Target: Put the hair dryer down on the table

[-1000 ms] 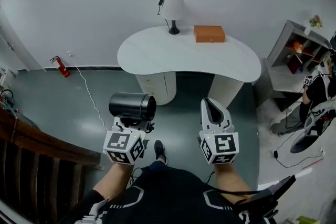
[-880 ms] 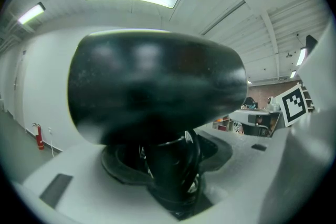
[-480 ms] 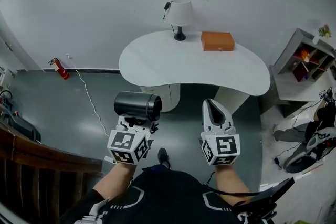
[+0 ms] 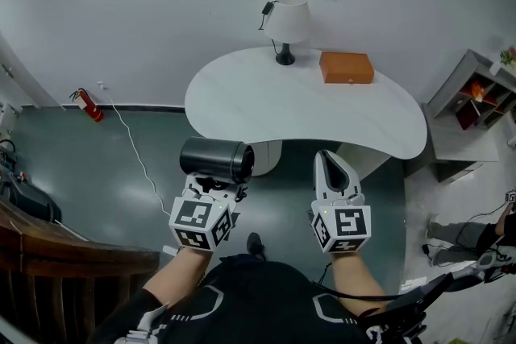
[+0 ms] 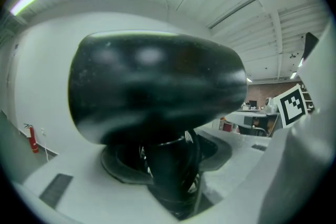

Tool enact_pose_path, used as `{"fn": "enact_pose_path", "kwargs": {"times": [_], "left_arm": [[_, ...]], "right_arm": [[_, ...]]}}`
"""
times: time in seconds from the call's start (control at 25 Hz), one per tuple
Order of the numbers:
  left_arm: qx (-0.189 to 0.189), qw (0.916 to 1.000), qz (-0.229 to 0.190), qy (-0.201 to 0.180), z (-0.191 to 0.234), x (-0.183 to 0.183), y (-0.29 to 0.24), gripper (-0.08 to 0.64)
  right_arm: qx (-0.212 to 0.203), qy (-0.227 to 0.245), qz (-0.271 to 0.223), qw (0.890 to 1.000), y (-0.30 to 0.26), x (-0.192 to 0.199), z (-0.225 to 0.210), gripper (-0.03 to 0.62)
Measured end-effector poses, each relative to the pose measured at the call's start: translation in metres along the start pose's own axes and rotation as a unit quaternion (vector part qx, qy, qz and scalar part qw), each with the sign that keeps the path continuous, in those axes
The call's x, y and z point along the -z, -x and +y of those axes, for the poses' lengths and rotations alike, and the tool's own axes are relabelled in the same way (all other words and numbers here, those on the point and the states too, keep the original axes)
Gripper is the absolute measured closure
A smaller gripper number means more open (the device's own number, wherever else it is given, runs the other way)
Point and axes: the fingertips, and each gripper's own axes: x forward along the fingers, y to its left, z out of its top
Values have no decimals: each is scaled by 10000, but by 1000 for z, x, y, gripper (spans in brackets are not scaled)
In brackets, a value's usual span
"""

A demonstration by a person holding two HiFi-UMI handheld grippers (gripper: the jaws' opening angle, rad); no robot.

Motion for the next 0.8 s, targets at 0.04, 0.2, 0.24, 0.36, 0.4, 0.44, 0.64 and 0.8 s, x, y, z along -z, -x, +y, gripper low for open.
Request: {"fn": "enact_pose_path", "kwargs": {"times": [0.04,0.2,0.24,0.36,0.4,0.44,0.64,0.8], "left_arm": [[18,10000,13,45,7,0,-4,331],[121,9998,-6,134,31,-8,-24,331],[136,9998,-24,141,36,-10,-29,331],[68,9999,-78,129,53,-15,-41,330],[49,9999,-102,112,58,-17,-43,331],[52,9999,-126,97,63,-20,-46,331],[68,9999,-152,42,86,-30,-54,331],[18,9999,-122,17,100,-32,-64,331]], "right_arm": [[46,10,-2,10000,-5,-1,1,565],[54,127,43,9999,-35,-9,7,565],[65,162,57,9998,-42,-10,7,565],[206,121,-4,9997,-62,-12,6,565],[230,100,-21,9997,-68,-12,6,565],[224,93,-21,9997,-74,-12,8,565],[36,140,37,9999,-104,-12,25,565],[20,166,-21,9999,-123,-17,29,565]]}}
